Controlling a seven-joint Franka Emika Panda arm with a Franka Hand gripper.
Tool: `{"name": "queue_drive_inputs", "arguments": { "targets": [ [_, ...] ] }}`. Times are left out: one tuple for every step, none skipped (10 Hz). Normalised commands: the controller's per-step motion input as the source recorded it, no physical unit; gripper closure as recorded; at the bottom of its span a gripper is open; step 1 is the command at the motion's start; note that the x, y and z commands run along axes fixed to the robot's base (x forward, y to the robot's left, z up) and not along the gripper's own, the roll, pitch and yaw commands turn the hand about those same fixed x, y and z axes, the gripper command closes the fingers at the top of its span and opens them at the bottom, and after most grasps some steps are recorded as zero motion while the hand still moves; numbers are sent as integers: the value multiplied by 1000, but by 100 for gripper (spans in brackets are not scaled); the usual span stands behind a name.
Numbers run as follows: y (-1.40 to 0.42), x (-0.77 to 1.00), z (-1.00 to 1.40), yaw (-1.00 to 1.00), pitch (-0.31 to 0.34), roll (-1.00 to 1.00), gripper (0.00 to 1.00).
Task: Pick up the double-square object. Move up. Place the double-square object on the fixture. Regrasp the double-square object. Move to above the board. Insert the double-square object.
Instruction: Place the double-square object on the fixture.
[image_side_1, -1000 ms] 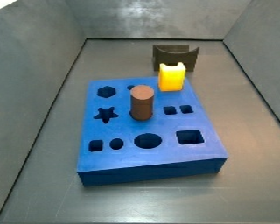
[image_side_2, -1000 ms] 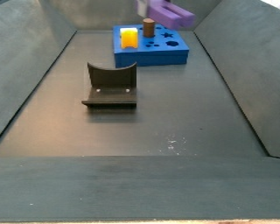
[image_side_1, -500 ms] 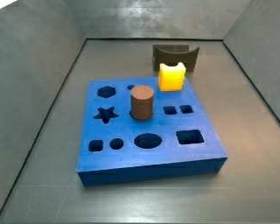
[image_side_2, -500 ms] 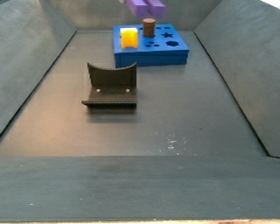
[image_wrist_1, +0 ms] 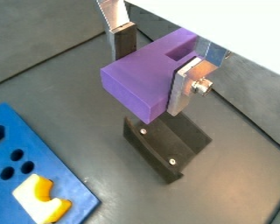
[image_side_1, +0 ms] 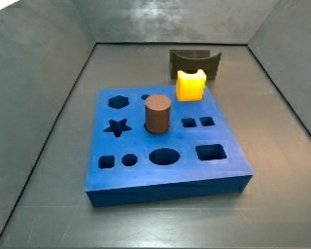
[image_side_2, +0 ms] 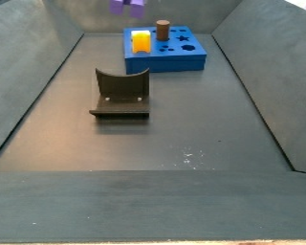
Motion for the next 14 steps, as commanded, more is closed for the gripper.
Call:
{"name": "queue_drive_inputs", "arguments": {
  "targets": [
    [651,335,-538,-102,209,-1000,100],
    [527,282,-372,-111,201,-1000,100],
    [425,242,-242,-115,199,-1000,100],
    [162,109,-66,-129,215,-1000,100],
    [98,64,-54,-140,209,-1000,100],
    [80,59,-44,-157,195,-1000,100],
    [66,79,-35,-182,190,-1000,100],
    [63,93,-30,-201,189,-1000,100],
    [60,96,-24,-218,185,-1000,100],
    [57,92,-25,-211,133,-820,100],
    [55,88,-24,-199,90,-652,100],
    [54,83,-25,-177,44,-422,100],
    [42,80,-16,-153,23,-268,100],
    [131,130,-1000,-67,158,-1000,100]
  ]
}}
